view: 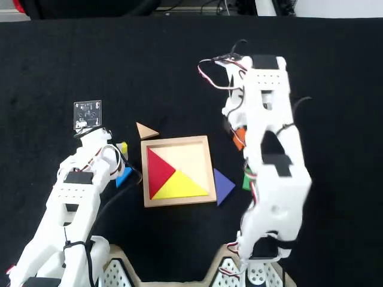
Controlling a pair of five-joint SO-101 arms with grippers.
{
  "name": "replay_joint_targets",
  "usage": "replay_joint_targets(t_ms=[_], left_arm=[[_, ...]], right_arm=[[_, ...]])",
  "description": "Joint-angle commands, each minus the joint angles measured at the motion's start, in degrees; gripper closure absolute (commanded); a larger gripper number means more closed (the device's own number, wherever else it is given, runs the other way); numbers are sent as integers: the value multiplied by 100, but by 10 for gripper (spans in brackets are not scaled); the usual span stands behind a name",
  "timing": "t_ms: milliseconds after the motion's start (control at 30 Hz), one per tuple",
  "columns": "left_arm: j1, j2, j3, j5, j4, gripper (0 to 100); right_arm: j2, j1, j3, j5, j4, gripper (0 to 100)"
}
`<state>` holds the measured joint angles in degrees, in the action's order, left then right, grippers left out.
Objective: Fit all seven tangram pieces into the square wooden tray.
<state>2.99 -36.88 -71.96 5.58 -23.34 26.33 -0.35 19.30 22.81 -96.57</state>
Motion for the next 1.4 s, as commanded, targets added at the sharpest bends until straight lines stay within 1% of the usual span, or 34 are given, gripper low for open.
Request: replay_joint_targets(t_ms=[0,100,167,233,333,500,533,633,667,800,1033,1167,1367], left_arm=[[-40,-70,66,9,88,827],[-48,-70,66,9,88,827],[-66,-70,48,9,88,827],[-66,-70,40,9,97,827],[-66,-70,40,9,88,827],[-66,-70,31,9,97,827],[-57,-62,31,9,97,827],[-48,-62,31,9,97,827],[-40,-62,31,9,105,827],[-40,-70,31,9,114,827],[-40,-70,48,9,114,827],[-48,-70,40,9,114,827],[-66,-70,40,9,114,827]], right_arm=[[-1420,114,-1604,-105,800,988],[-2211,79,-3011,-105,1829,987],[-2492,70,-3688,-141,2514,987],[-2510,88,-3934,-158,2910,987],[-2185,114,-3934,-158,3147,987],[-1253,105,-3371,-158,3200,975],[-1068,114,-3231,-167,3156,951],[-673,123,-3011,-316,3156,836],[-602,114,-2993,-299,3182,814],[-769,70,-2985,0,3147,819],[-1947,62,-3345,413,2804,819],[-2457,-44,-3767,721,2822,818],[-2387,-79,-3837,1363,2840,822]])
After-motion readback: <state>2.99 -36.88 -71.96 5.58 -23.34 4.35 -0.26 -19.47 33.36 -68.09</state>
